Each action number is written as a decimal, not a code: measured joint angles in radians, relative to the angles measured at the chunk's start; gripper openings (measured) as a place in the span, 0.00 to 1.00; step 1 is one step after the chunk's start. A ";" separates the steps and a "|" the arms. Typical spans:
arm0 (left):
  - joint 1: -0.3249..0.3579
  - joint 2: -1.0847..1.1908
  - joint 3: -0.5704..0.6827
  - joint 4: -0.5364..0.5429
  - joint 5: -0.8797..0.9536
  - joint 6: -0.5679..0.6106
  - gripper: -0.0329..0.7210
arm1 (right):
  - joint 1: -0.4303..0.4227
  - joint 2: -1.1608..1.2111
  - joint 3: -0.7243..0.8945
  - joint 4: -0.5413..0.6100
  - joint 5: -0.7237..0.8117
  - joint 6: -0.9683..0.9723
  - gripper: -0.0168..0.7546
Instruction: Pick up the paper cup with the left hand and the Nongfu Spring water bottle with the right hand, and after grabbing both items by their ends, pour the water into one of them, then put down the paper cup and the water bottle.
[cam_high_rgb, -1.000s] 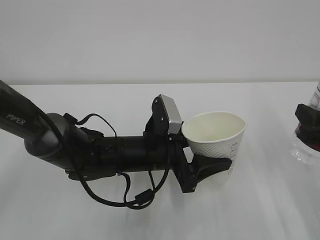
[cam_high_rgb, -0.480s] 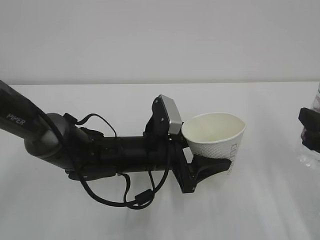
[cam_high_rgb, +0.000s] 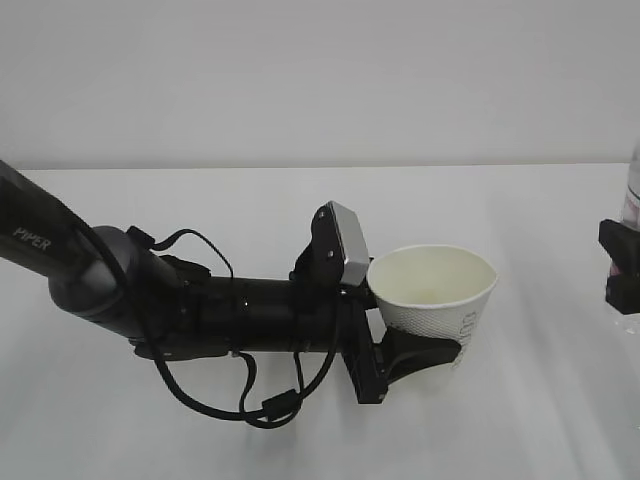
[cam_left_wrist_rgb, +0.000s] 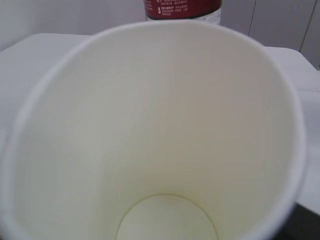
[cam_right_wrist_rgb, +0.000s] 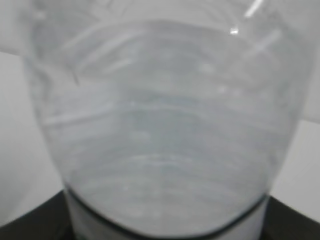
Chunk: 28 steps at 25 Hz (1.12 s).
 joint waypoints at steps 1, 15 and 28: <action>0.000 0.000 0.000 0.000 0.000 0.000 0.73 | 0.000 0.000 0.000 0.005 0.000 -0.024 0.59; 0.000 0.000 0.000 0.006 -0.007 0.000 0.72 | 0.000 0.000 0.000 0.053 -0.026 -0.247 0.59; -0.031 0.000 0.000 0.012 -0.052 0.000 0.72 | 0.000 -0.002 0.000 0.053 -0.048 -0.426 0.59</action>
